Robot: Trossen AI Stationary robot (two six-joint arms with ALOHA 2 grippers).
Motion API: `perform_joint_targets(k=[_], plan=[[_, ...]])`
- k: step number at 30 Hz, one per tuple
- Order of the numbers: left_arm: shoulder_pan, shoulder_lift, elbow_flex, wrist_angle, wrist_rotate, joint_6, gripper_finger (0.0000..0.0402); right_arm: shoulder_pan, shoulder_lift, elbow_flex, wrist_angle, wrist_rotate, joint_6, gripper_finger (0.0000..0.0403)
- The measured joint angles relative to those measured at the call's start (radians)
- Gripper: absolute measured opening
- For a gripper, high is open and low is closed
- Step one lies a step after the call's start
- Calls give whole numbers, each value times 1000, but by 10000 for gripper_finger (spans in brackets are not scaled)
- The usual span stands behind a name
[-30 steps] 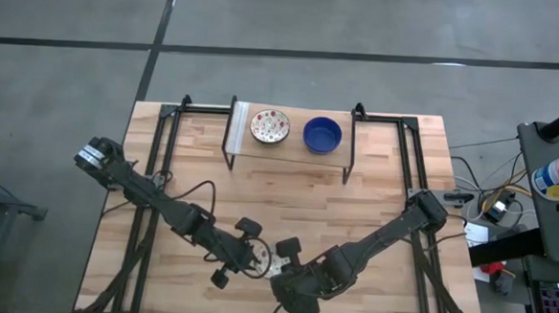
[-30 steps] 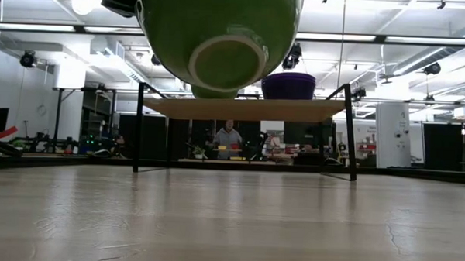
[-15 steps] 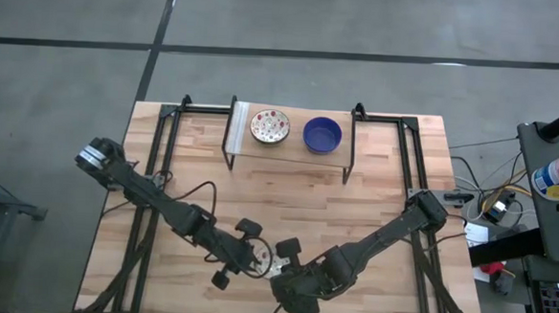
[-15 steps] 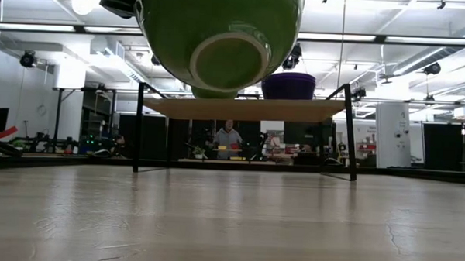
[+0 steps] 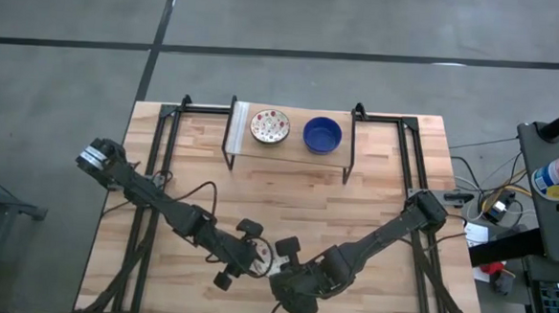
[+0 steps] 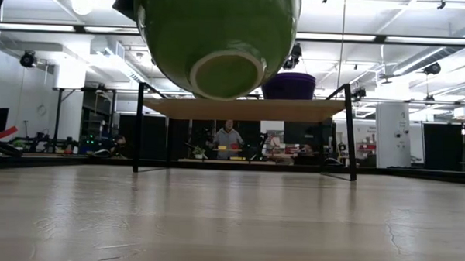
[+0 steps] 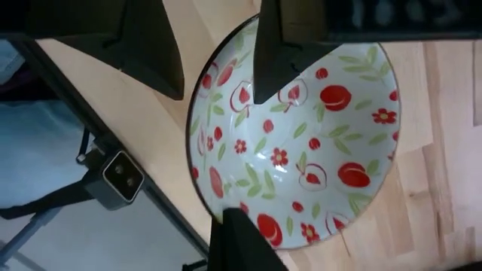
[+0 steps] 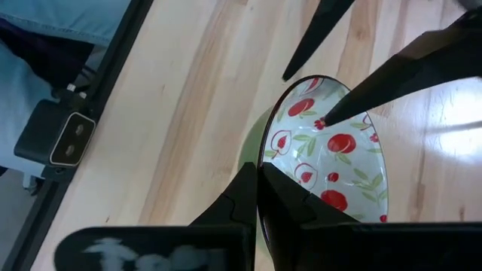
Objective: Pick & Place Mini bowls
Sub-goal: Stack the red patterned bowl on the red patterned bowl on the shelf
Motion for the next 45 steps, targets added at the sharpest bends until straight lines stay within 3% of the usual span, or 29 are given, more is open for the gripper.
perform_joint_targets(k=[18,30,35,39,45], plan=[[0,9,-1,-13,-1,0,103,-8,0,-1,8,6,-5,8],[-2,9,-2,-16,9,38,28,-15,0,-1,7,6,-15,9],[-3,9,-3,-15,15,50,14,-16,0,-1,4,10,-38,10],[-3,9,-3,-16,11,52,12,-18,0,-1,10,16,-19,25],[3,-11,-4,-73,-79,58,11,-17,0,-1,8,36,37,75]])
